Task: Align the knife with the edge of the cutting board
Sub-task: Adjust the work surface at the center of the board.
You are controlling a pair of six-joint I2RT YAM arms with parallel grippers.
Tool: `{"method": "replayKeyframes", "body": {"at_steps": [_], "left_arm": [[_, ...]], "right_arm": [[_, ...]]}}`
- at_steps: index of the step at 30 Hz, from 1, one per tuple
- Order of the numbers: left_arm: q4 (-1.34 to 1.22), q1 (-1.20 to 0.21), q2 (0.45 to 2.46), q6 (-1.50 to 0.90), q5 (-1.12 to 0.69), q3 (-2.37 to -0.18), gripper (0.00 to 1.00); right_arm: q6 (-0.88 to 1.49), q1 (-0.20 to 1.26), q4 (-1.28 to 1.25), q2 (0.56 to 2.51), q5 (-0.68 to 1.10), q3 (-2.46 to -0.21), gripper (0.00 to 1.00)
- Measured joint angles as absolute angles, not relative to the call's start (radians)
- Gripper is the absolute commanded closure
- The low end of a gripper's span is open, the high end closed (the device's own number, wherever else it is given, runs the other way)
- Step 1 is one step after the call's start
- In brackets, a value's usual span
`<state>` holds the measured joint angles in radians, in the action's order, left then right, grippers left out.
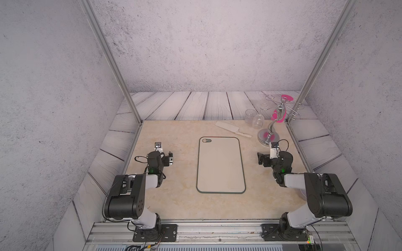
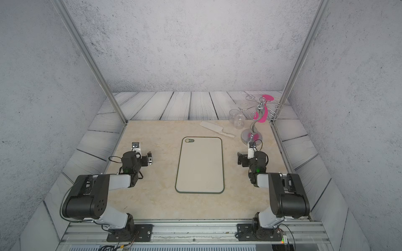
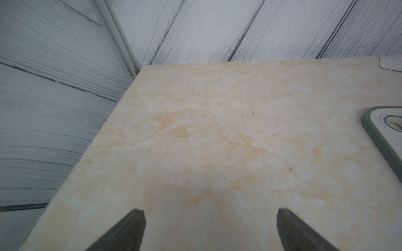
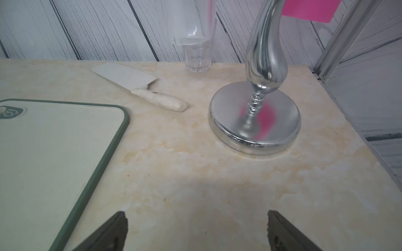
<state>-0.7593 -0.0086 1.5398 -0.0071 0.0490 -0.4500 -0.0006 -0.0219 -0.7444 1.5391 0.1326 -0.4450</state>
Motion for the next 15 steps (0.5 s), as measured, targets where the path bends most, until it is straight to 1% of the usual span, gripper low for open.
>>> {"method": "replayKeyframes", "body": {"at_steps": [12,15], "left_arm": [[-0.759,-0.008,1.540,-0.007,0.049,-0.450,0.00],[-0.759,-0.008,1.540,-0.007,0.049,-0.450,0.00]], "right_arm": [[-0.001,-0.022,-0.745,1.539,0.133,-0.445,0.01],[0.010,-0.022,-0.742,1.539,0.107,-0.446,0.01]]}}
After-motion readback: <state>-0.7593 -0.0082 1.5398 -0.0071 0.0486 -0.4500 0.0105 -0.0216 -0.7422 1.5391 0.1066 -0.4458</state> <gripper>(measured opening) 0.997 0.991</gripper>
